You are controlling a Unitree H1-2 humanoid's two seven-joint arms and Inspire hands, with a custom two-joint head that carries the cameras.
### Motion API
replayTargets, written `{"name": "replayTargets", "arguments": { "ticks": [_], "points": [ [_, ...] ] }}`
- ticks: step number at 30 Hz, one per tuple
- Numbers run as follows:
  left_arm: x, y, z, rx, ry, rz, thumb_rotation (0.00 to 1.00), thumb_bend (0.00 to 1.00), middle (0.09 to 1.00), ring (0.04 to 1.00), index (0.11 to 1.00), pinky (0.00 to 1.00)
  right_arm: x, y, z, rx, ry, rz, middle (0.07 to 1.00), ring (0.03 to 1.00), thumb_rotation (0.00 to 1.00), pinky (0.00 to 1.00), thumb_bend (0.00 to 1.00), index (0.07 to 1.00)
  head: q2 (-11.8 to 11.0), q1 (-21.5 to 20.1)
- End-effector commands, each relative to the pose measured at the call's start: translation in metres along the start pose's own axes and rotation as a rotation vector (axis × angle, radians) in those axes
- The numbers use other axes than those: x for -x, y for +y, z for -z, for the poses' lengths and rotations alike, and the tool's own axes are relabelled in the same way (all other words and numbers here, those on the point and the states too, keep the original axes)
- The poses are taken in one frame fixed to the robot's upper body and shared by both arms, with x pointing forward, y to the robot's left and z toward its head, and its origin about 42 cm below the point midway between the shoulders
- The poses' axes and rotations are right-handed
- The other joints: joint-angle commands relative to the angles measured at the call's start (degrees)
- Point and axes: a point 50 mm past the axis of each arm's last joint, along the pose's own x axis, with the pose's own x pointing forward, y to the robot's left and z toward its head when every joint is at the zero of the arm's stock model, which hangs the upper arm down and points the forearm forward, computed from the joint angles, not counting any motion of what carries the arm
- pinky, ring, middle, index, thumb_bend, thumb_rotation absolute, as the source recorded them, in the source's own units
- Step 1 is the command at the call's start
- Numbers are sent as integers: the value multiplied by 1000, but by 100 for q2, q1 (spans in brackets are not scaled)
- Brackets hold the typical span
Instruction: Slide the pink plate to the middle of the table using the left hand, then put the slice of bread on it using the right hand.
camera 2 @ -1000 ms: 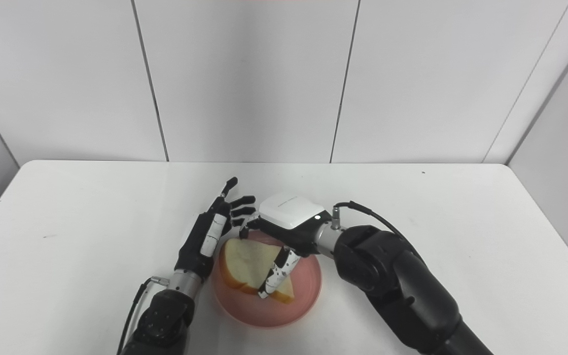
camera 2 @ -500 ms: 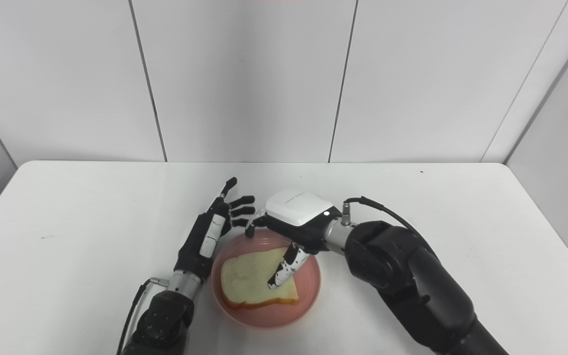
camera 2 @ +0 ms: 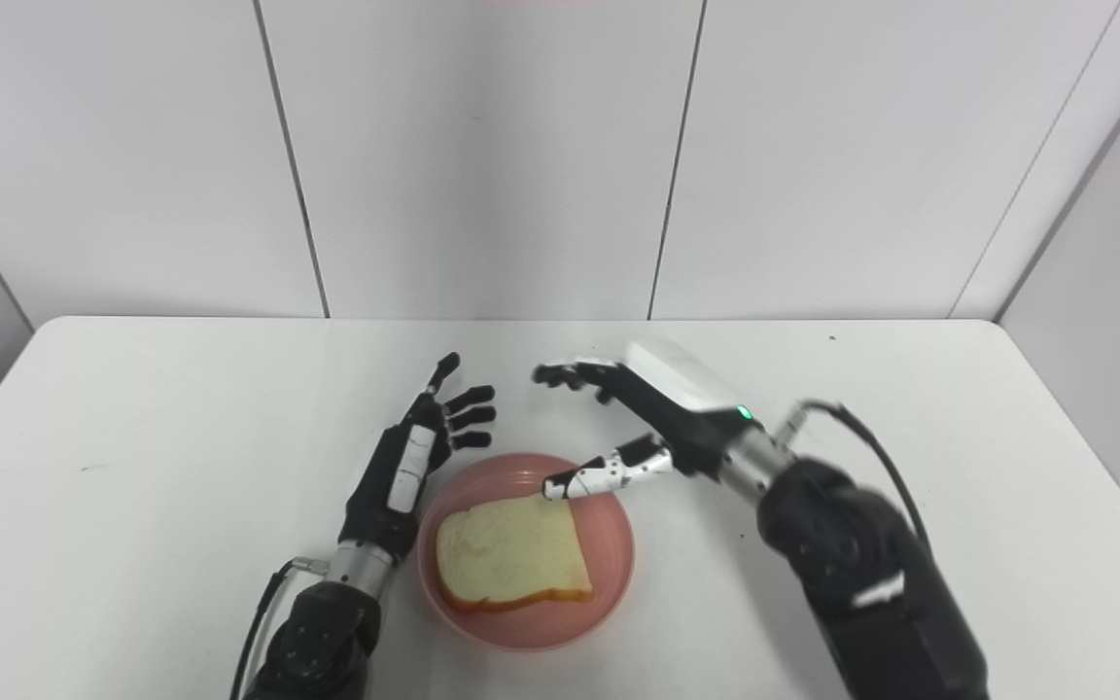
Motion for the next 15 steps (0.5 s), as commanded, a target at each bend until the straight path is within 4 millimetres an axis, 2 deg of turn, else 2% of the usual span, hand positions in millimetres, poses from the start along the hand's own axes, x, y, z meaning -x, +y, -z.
{"name": "replayTargets", "arguments": {
  "ticks": [1,3,7,10,15],
  "points": [
    [24,3,21,26,67,-50,987,869,811,789,930,707,-4,-7,-3,-91,-87,153,863,825,924,722,950,872,10,8],
    [25,4,16,23,43,-69,971,886,802,798,915,724,-3,0,7,-206,-69,221,863,832,958,740,955,921,7,13],
    [29,3,6,6,-29,-124,958,882,821,824,903,767,2,18,23,-472,-21,335,870,854,979,775,977,951,4,10],
    [34,3,-3,-3,-75,-162,976,839,857,853,919,801,7,28,31,-609,0,384,859,852,958,813,998,933,12,4],
    [46,11,-18,-7,-124,-195,999,863,918,919,929,891,19,44,45,-759,43,438,855,855,970,840,1000,917,21,105]
  ]
}}
